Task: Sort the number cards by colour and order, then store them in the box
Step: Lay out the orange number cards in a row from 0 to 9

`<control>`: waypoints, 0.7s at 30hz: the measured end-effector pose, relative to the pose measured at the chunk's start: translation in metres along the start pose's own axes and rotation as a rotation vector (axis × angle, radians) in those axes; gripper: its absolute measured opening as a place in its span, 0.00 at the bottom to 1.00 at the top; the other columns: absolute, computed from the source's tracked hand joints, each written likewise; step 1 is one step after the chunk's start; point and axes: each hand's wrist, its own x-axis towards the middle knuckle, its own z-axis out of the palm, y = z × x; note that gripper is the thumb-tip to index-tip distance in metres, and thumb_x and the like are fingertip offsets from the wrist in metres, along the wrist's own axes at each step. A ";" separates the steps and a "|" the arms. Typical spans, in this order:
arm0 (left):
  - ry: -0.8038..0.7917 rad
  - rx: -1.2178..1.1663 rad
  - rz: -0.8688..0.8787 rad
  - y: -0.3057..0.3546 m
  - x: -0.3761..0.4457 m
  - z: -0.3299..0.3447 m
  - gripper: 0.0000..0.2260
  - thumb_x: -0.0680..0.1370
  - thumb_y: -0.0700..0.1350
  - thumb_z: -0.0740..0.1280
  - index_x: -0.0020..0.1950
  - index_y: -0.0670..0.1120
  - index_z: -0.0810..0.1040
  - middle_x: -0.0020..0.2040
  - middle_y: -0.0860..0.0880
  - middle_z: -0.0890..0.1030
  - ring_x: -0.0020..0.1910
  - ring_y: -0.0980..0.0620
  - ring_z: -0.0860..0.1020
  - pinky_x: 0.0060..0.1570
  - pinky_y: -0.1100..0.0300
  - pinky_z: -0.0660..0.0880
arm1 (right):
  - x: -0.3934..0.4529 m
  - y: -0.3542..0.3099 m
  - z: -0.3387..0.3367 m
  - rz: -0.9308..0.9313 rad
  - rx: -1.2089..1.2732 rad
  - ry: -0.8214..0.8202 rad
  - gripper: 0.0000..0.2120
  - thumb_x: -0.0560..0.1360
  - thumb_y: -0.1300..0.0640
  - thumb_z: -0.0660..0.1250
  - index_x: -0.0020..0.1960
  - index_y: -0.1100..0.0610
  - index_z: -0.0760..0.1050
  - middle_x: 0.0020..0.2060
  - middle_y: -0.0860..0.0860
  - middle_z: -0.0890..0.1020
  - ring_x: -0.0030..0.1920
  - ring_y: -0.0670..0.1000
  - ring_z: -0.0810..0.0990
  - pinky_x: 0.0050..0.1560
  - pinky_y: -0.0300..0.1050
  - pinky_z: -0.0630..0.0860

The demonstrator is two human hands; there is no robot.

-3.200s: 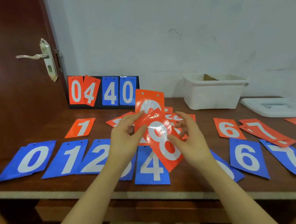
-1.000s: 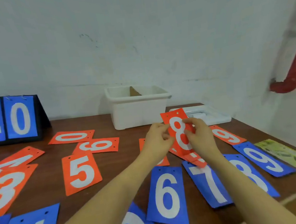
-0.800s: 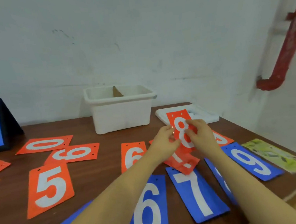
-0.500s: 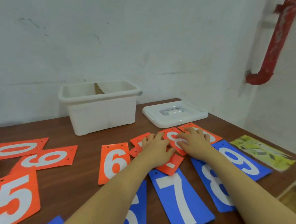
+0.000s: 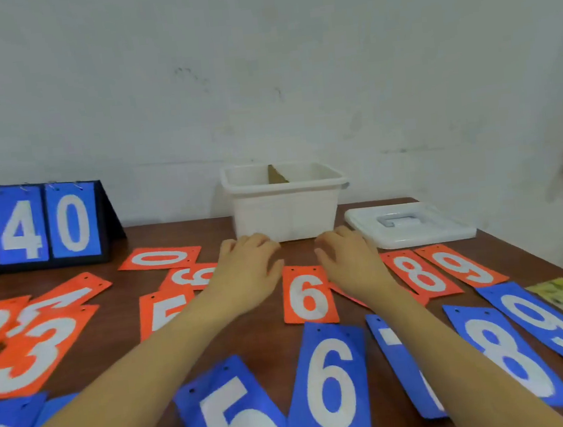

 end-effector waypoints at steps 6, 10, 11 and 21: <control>-0.165 0.027 -0.219 -0.088 -0.039 -0.022 0.16 0.79 0.53 0.57 0.65 0.52 0.71 0.66 0.51 0.71 0.67 0.50 0.66 0.64 0.51 0.59 | 0.026 -0.085 0.058 -0.102 0.200 -0.237 0.12 0.77 0.52 0.59 0.56 0.52 0.76 0.55 0.51 0.79 0.58 0.54 0.76 0.61 0.52 0.69; -0.486 0.086 -0.306 -0.123 -0.055 -0.018 0.23 0.78 0.59 0.54 0.72 0.56 0.60 0.75 0.50 0.58 0.73 0.47 0.56 0.69 0.45 0.52 | 0.045 -0.114 0.091 -0.087 0.113 -0.349 0.16 0.78 0.50 0.58 0.63 0.54 0.71 0.63 0.53 0.75 0.63 0.56 0.72 0.63 0.51 0.65; -0.544 0.088 -0.310 -0.128 -0.059 -0.016 0.23 0.78 0.60 0.54 0.73 0.56 0.58 0.76 0.51 0.56 0.74 0.47 0.55 0.70 0.44 0.50 | 0.049 -0.118 0.096 -0.076 0.100 -0.373 0.19 0.78 0.49 0.58 0.67 0.55 0.67 0.66 0.54 0.72 0.66 0.56 0.69 0.65 0.51 0.62; -0.568 0.005 -0.248 -0.141 -0.068 -0.016 0.25 0.77 0.61 0.55 0.73 0.59 0.56 0.75 0.53 0.56 0.74 0.48 0.54 0.70 0.44 0.50 | 0.064 -0.123 0.098 0.053 0.009 -0.533 0.29 0.72 0.40 0.64 0.69 0.52 0.65 0.68 0.54 0.64 0.69 0.56 0.61 0.68 0.55 0.57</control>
